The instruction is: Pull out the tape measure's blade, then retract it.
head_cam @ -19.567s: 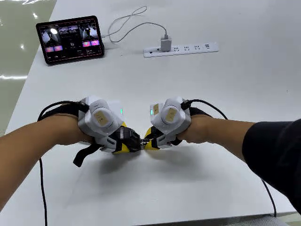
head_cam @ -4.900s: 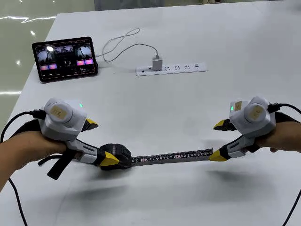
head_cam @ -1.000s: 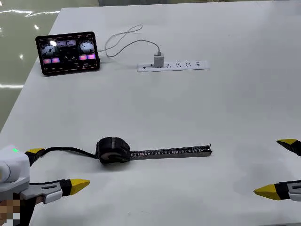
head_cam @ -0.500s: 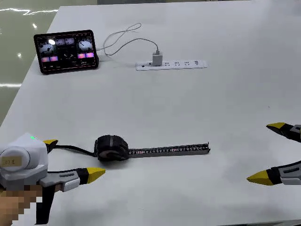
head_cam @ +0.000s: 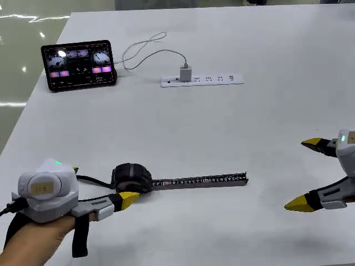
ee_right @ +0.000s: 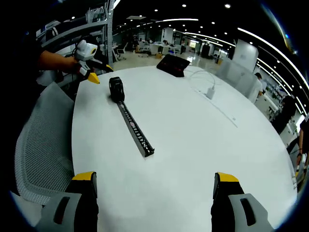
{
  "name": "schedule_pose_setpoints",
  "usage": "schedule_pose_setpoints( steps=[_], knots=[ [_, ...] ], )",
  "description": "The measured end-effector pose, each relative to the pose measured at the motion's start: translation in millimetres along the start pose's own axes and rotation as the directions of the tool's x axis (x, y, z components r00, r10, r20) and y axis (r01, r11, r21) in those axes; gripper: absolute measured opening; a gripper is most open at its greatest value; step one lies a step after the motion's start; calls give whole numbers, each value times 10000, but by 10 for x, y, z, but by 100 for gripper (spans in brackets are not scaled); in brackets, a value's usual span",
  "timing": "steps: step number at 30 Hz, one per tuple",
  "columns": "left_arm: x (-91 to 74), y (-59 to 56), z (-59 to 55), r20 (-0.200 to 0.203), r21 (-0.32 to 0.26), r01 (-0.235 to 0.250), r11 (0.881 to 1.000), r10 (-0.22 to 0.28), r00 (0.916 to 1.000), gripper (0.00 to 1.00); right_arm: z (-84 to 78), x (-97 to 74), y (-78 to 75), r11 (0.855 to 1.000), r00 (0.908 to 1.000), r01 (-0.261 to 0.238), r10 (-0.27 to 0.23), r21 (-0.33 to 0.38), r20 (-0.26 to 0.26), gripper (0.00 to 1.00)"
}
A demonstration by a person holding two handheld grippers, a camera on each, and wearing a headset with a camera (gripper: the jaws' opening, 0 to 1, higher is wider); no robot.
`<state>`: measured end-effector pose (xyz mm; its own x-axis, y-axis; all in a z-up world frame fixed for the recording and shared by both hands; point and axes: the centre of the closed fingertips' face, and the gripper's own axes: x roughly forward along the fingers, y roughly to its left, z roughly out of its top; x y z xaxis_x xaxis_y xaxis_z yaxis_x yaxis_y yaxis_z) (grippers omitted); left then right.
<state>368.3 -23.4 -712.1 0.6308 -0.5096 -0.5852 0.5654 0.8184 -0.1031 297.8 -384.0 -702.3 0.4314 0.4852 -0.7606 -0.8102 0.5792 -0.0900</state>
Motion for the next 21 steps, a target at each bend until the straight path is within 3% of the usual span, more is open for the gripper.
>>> schedule_pose_setpoints(
  steps=[15, 17, 21],
  knots=[
    [170, -108, 62, 284, -133, -881, 9960, 885, 9957, 99, 193, 223, -60, 9947, 9982, -545, 522, -870, -291, 99],
    [193, -117, 70, 300, -185, -969, 9951, 974, 9948, 99, 188, 260, -72, 9875, 9970, -630, 558, -1448, -533, 99],
    [241, -114, 93, 398, -250, -1119, 9934, 1128, 9928, 99, 211, 337, -76, 9871, 9956, -766, 682, -1406, -636, 99]
  ],
)
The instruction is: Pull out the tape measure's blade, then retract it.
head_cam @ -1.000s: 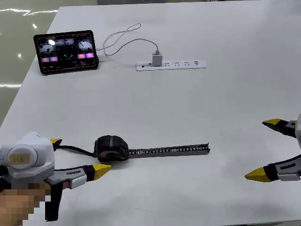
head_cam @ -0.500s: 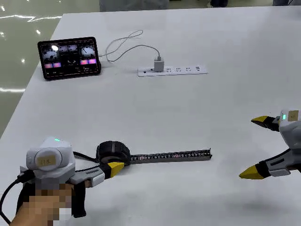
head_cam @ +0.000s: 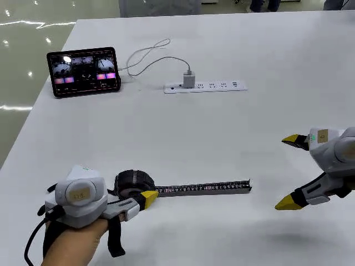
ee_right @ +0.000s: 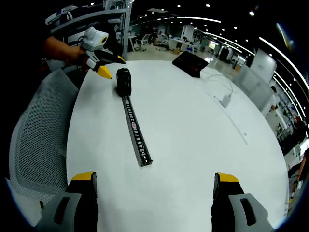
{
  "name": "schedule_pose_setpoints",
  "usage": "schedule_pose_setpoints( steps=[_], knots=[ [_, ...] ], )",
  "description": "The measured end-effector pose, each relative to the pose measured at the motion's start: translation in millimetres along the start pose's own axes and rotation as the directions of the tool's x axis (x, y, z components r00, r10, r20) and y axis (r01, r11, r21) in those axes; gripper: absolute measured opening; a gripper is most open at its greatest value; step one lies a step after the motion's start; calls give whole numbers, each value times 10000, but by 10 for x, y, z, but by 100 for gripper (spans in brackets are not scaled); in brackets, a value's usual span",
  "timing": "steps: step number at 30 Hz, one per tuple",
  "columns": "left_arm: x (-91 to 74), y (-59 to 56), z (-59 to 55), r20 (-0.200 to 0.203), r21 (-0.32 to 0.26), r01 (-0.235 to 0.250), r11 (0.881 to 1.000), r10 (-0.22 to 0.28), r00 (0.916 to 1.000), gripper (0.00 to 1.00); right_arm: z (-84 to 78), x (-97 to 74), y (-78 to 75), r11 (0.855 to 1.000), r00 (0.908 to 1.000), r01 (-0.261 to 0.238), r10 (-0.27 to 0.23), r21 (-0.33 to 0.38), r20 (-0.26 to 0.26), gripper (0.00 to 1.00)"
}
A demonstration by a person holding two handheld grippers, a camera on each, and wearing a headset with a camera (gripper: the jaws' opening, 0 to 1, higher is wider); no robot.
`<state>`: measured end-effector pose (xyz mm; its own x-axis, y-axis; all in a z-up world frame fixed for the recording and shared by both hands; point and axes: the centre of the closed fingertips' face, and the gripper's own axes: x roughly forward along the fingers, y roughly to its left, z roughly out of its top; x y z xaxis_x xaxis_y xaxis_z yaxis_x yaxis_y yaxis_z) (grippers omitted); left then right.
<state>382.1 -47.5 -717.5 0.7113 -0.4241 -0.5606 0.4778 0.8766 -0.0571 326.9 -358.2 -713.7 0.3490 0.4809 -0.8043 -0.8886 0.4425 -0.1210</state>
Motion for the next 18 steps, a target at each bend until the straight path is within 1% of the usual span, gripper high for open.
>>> schedule_pose_setpoints(
  steps=[1, 3, 6, 8, 13, 15, 16, 18],
  knots=[
    [10, -12, 9, 71, 26, -56, 10000, 56, 10000, 99, 20, 23, -1, 10000, 10000, -48, 48, -41, 18, 99],
    [23, -14, 20, 175, -18, -152, 9999, 152, 9997, 99, 25, 56, -1, 9995, 9998, -140, 137, -266, -118, 99],
    [70, -52, 28, 333, -352, -106, 9993, 118, 9994, 99, 94, 110, -2, 9991, 9994, -332, 331, -280, -32, 99],
    [93, -70, 25, 334, -326, -106, 9994, 117, 9994, 99, 108, 133, -1, 9987, 9991, -417, 416, -296, -41, 99],
    [148, -61, 7, 532, -167, -362, 9992, 371, 9979, 99, 109, 193, -18, 9978, 9986, -529, 526, -407, -77, 99],
    [157, -68, 12, 605, -148, -383, 9992, 391, 9974, 99, 111, 217, -5, 9964, 9978, -656, 653, -529, -88, 99],
    [161, -68, 19, 664, -193, -411, 9990, 423, 9969, 99, 119, 233, 21, 9946, 9967, -809, 805, -648, -80, 99],
    [161, -53, 29, 746, -177, -555, 9983, 567, 9956, 99, 122, 263, 42, 9923, 9952, -977, 970, -765, -125, 99]
  ],
)
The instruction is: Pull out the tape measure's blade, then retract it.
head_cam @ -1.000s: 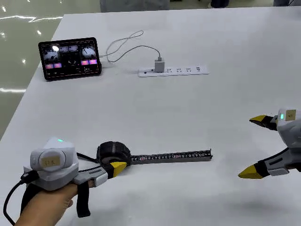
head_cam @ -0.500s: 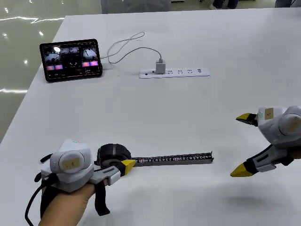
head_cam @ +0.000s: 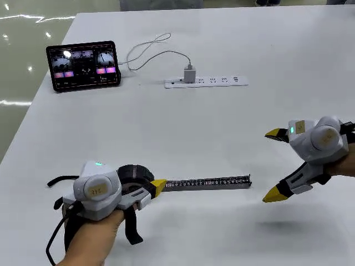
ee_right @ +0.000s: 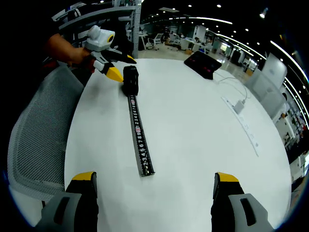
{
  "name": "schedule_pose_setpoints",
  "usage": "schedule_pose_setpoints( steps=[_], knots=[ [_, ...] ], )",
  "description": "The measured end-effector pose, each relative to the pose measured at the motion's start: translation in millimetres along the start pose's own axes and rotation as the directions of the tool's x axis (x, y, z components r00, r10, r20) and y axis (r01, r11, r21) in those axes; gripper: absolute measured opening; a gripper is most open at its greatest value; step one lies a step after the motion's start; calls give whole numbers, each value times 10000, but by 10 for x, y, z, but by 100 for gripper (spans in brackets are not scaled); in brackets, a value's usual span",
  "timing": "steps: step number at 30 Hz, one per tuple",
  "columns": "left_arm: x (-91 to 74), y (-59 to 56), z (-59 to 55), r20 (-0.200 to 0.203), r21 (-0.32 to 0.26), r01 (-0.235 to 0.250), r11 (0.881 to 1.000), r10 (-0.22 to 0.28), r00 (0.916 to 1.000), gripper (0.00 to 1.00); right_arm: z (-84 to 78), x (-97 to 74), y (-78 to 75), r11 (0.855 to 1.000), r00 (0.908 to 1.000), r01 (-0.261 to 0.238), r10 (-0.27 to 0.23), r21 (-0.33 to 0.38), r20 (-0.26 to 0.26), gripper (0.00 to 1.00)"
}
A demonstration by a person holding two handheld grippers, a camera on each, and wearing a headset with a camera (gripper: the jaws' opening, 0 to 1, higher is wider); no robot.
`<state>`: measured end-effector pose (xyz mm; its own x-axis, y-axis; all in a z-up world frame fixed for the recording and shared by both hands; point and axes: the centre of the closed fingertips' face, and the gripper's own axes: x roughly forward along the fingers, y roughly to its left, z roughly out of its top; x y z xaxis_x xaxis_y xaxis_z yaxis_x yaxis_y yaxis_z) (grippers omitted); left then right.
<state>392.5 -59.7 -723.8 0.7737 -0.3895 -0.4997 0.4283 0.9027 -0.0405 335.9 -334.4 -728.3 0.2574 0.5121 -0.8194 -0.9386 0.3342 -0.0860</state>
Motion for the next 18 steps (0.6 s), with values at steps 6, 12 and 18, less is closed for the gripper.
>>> schedule_pose_setpoints(
  steps=[6, 12, 18],
  knots=[
    [64, -2, -40, 251, 214, -115, 9997, 109, 9996, 99, 30, 161, 5, 9988, 9991, -412, 407, -276, -153, 99],
    [85, 7, -124, 175, -82, -242, 9997, 243, 9996, 99, -49, 361, 29, 9943, 9918, -1010, 978, -355, -822, 99],
    [92, 20, -140, 200, -176, -356, 9992, 359, 9992, 99, -105, 482, 40, 9912, 9852, -1269, 1215, -379, -1206, 97]
  ],
)
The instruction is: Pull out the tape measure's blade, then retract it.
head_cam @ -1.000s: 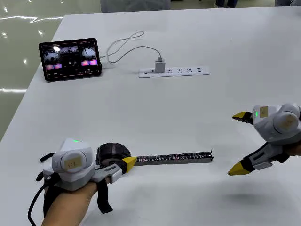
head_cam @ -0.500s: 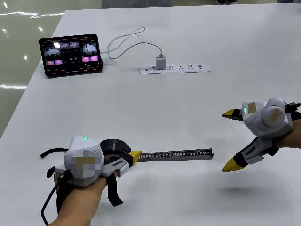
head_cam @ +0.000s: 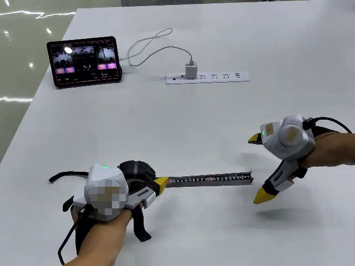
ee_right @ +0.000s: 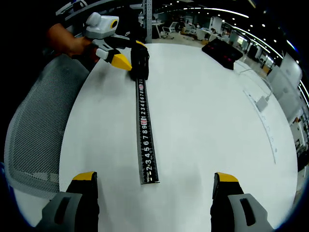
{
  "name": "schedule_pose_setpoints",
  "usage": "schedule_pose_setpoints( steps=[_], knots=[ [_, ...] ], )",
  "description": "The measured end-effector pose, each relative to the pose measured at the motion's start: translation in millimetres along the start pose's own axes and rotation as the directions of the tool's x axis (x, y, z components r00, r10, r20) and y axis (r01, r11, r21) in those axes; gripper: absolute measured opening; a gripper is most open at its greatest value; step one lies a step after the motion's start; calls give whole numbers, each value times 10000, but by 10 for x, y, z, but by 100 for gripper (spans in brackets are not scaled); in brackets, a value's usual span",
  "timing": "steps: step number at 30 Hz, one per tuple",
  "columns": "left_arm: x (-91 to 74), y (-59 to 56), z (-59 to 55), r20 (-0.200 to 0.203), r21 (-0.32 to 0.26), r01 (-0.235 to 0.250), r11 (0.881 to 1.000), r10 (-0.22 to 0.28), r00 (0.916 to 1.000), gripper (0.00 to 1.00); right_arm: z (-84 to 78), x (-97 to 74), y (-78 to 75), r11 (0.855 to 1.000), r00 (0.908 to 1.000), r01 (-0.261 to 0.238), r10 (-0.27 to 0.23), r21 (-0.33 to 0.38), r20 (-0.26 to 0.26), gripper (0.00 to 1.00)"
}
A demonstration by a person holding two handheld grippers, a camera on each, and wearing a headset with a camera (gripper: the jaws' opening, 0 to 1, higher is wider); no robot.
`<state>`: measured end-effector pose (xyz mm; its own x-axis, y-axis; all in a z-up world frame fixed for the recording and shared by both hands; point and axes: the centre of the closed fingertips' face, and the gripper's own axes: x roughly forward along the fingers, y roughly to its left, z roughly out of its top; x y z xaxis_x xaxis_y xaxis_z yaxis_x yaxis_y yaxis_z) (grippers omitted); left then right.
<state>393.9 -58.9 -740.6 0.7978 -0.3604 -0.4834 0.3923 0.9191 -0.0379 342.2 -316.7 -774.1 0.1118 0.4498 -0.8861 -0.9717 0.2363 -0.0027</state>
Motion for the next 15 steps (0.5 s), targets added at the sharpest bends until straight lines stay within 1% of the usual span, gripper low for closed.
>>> schedule_pose_setpoints(
  steps=[1, 2, 3, 5, 6, 7, 8, 10, 12, 14, 15],
  knots=[
    [-12, -22, 64, 379, -213, 141, 9997, -133, 9992, 99, -10, 3, -1, 10000, 10000, -29, 29, -36, -55, 91],
    [-24, -8, 115, 655, -97, 92, 9999, -85, 9978, 99, -16, 7, 8, 9999, 9999, -107, 107, -32, -98, 87],
    [-34, 16, 109, 567, 46, -41, 10000, 39, 9984, 99, -17, 19, 10, 9999, 9998, -146, 146, 39, -116, 86],
    [-27, 12, 128, 603, -125, 21, 9999, -14, 9982, 99, -38, 58, -7, 9997, 9996, -219, 220, 71, -148, 85],
    [-22, 16, 123, 559, -167, 16, 9999, -7, 9984, 99, -54, 61, 1, 9997, 9995, -258, 257, -7, -208, 82],
    [-15, 29, 116, 553, -159, -17, 9999, 26, 9985, 99, -67, 69, 3, 9996, 9992, -270, 268, -72, -294, 76],
    [-9, 35, 115, 567, -190, -6, 9998, 17, 9984, 99, -68, 79, 15, 9996, 9991, -250, 246, -116, -336, 72],
    [-5, 22, 94, 448, -204, 33, 9998, -23, 9990, 99, -62, 88, 40, 9994, 9989, -320, 315, -130, -350, 70],
    [0, 28, 91, 445, -183, 38, 9998, -29, 9990, 99, -56, 89, 45, 9994, 9988, -309, 304, -139, -378, 69],
    [-5, 17, 90, 433, -195, 65, 9998, -57, 9990, 99, -45, 86, 57, 9993, 9988, -340, 335, -133, -369, 62],
    [1, 14, 71, 341, -184, 96, 9998, -90, 9994, 99, -44, 89, 63, 9992, 9986, -379, 373, -152, -386, 60]
  ],
)
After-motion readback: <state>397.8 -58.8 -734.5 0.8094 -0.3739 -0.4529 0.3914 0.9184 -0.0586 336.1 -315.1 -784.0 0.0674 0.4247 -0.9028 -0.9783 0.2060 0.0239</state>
